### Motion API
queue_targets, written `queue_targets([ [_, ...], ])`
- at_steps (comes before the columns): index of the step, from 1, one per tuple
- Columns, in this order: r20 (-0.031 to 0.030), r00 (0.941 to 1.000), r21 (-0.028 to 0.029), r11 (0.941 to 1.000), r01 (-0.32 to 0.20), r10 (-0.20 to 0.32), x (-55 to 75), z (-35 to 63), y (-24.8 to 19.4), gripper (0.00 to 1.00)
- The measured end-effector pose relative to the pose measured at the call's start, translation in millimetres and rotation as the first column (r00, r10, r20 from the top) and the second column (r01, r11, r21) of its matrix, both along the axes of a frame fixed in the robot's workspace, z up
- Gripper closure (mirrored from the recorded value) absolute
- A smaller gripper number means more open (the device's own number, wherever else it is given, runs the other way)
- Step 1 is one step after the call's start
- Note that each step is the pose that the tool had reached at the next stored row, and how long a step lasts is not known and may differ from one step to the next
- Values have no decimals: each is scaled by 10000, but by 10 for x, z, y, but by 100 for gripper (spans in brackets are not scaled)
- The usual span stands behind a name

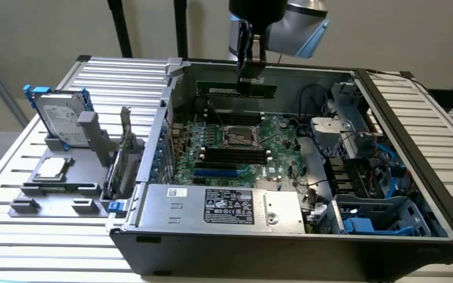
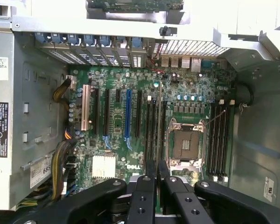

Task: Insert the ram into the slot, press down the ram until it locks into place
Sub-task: 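Insert the ram into the slot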

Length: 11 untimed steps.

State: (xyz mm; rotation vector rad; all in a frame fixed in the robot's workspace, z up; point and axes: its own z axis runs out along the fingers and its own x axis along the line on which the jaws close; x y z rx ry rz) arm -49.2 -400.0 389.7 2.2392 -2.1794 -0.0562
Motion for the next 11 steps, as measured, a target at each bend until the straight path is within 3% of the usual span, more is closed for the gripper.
queue_targets([
  [11,1,10000,1,10000,-9,9,90,-201,21,87],
])
